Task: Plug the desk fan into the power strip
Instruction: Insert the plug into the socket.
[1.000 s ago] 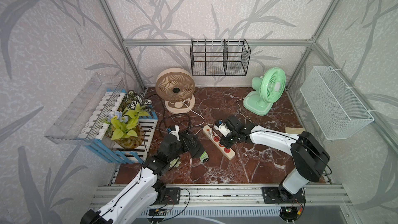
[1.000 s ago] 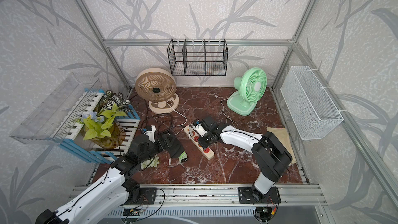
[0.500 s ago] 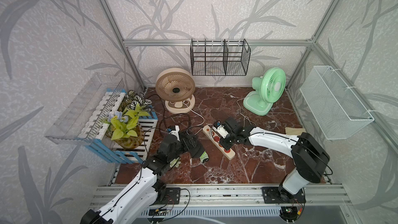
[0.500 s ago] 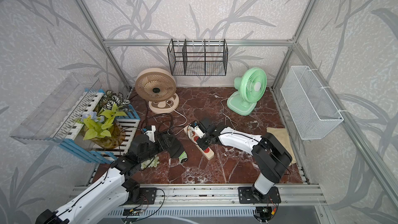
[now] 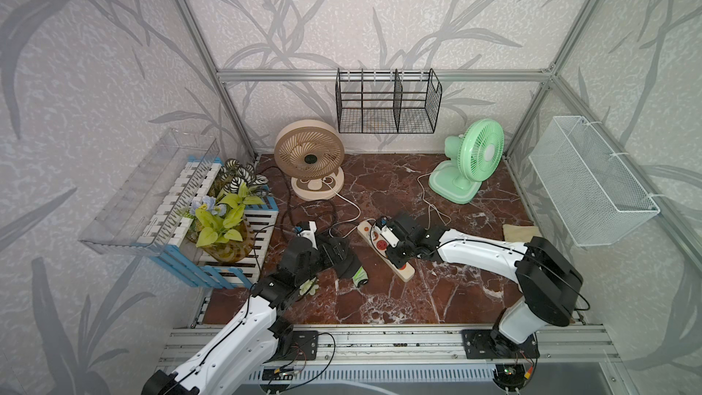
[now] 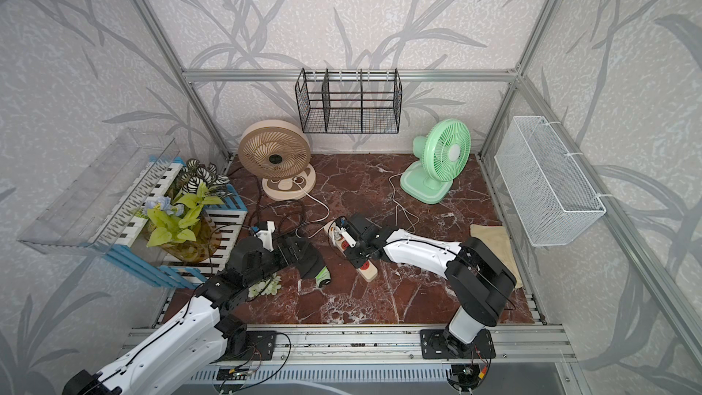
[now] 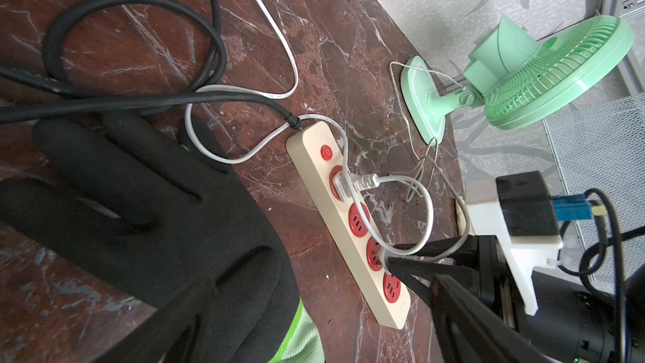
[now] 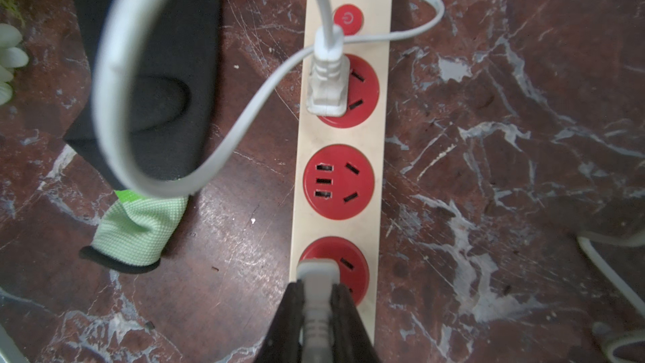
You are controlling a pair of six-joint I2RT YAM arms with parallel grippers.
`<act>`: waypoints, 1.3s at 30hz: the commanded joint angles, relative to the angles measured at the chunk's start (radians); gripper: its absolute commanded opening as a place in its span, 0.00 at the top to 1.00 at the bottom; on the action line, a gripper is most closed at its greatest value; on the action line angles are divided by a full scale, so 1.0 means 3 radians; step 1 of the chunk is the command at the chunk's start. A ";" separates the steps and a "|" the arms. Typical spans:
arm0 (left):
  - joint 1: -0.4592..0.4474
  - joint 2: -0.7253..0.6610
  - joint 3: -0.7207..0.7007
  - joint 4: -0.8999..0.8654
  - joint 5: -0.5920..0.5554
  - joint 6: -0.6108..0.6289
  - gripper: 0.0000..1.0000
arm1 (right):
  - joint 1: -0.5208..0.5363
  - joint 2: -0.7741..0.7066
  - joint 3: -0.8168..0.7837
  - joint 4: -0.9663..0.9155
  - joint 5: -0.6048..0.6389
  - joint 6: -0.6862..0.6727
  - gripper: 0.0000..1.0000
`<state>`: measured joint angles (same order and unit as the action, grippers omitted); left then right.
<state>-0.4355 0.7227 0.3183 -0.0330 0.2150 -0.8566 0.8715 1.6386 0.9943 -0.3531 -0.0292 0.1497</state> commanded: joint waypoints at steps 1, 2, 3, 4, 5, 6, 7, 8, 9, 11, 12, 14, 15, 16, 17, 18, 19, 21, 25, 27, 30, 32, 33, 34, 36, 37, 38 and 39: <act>0.0025 -0.0085 -0.0015 -0.0022 0.0018 0.0028 0.00 | 0.0218 0.0198 -0.0222 -0.0371 -0.0394 0.0243 1.00; 0.0025 -0.0096 -0.0013 -0.0025 0.0020 0.0023 0.00 | 0.0248 0.0198 -0.0210 -0.0337 -0.0396 0.0292 1.00; 0.0025 -0.0105 -0.0006 -0.0028 0.0017 0.0024 0.00 | 0.0276 0.0198 -0.0182 -0.0332 -0.0387 0.0325 1.00; 0.0026 -0.0111 -0.0005 -0.0028 0.0017 0.0023 0.00 | 0.0294 0.0269 -0.0150 -0.0334 -0.0370 0.0367 1.00; 0.0025 -0.0116 -0.0006 -0.0033 0.0019 0.0021 0.00 | 0.0315 0.0294 -0.0123 -0.0336 -0.0346 0.0407 1.00; 0.0027 -0.0118 -0.0010 -0.0038 0.0024 0.0021 0.00 | 0.0334 0.0309 -0.0100 -0.0349 -0.0305 0.0442 1.00; 0.0025 -0.0118 -0.0015 -0.0042 0.0026 0.0022 0.00 | 0.0354 0.0324 -0.0077 -0.0384 -0.0245 0.0467 1.00; 0.0028 -0.0114 -0.0024 -0.0043 0.0034 0.0010 0.00 | 0.0360 0.0341 -0.0069 -0.0421 -0.0165 0.0506 1.00; 0.0028 -0.0116 -0.0039 -0.0045 0.0039 0.0001 0.00 | 0.0362 0.0357 -0.0065 -0.0468 -0.0058 0.0542 1.00; 0.0030 -0.0121 -0.0060 -0.0031 0.0057 -0.0010 0.00 | 0.0362 0.0404 -0.0021 -0.0648 0.0194 0.0583 1.00; 0.0030 -0.0128 -0.0067 -0.0024 0.0062 -0.0016 0.00 | 0.0360 0.0419 -0.0002 -0.0744 0.0320 0.0603 1.00; 0.0030 -0.0129 -0.0068 -0.0019 0.0063 -0.0011 0.00 | 0.0360 0.0417 0.0001 -0.0872 0.0537 0.0636 1.00; 0.0030 -0.0125 -0.0069 -0.0018 0.0058 -0.0008 0.00 | 0.0358 0.0411 -0.0007 -0.0910 0.0614 0.0649 1.00; 0.0030 -0.0122 -0.0069 -0.0013 0.0062 -0.0004 0.00 | 0.0353 0.0408 -0.0022 -0.0927 0.0649 0.0658 1.00; 0.0030 -0.0112 -0.0069 -0.0006 0.0063 -0.0003 0.00 | 0.0345 0.0402 -0.0045 -0.0914 0.0641 0.0660 1.00; 0.0030 -0.0105 -0.0069 0.0001 0.0064 -0.0002 0.00 | 0.0342 0.0405 -0.0073 -0.0877 0.0586 0.0644 1.00; 0.0030 -0.0095 -0.0072 0.0006 0.0064 0.0000 0.00 | 0.0342 0.0411 -0.0105 -0.0825 0.0515 0.0628 1.00; 0.0030 -0.0077 -0.0072 0.0018 0.0065 0.0010 0.00 | 0.0349 0.0446 -0.0143 -0.0753 0.0417 0.0597 1.00; 0.0035 -0.0044 -0.0074 0.0023 0.0067 0.0025 0.00 | 0.0357 0.0508 -0.0167 -0.0794 0.0337 0.0507 1.00; 0.0035 -0.0034 -0.0080 0.0030 0.0066 0.0031 0.00 | 0.0357 0.0492 -0.0229 -0.0753 0.0277 0.0524 1.00; 0.0040 -0.0031 -0.0089 0.0043 0.0065 0.0023 0.00 | 0.0353 0.0495 -0.0308 -0.0678 0.0225 0.0571 1.00; 0.0040 -0.0031 -0.0099 0.0052 0.0062 0.0019 0.00 | 0.0352 0.0526 -0.0315 -0.0681 0.0221 0.0597 1.00; 0.0040 -0.0028 -0.0104 0.0056 0.0066 0.0017 0.00 | 0.0352 0.0530 -0.0322 -0.0672 0.0215 0.0604 1.00; 0.0043 -0.0024 -0.0105 0.0059 0.0066 0.0012 0.00 | 0.0352 0.0531 -0.0332 -0.0660 0.0207 0.0614 1.00; 0.0045 -0.0021 -0.0102 0.0067 0.0081 0.0009 0.00 | 0.0352 0.0542 -0.0321 -0.0675 0.0220 0.0624 1.00; 0.0045 -0.0022 -0.0101 0.0069 0.0084 0.0006 0.00 | 0.0350 0.0549 -0.0298 -0.0702 0.0231 0.0622 1.00; 0.0048 -0.0024 -0.0100 0.0069 0.0085 0.0010 0.00 | 0.0351 0.0555 -0.0269 -0.0745 0.0254 0.0621 1.00; 0.0050 -0.0018 -0.0092 0.0069 0.0083 0.0009 0.00 | 0.0351 0.0556 -0.0236 -0.0787 0.0273 0.0621 1.00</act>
<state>-0.4267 0.7162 0.2958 -0.0292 0.2344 -0.8574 0.9745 1.6966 0.9974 -0.3450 0.1036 0.3252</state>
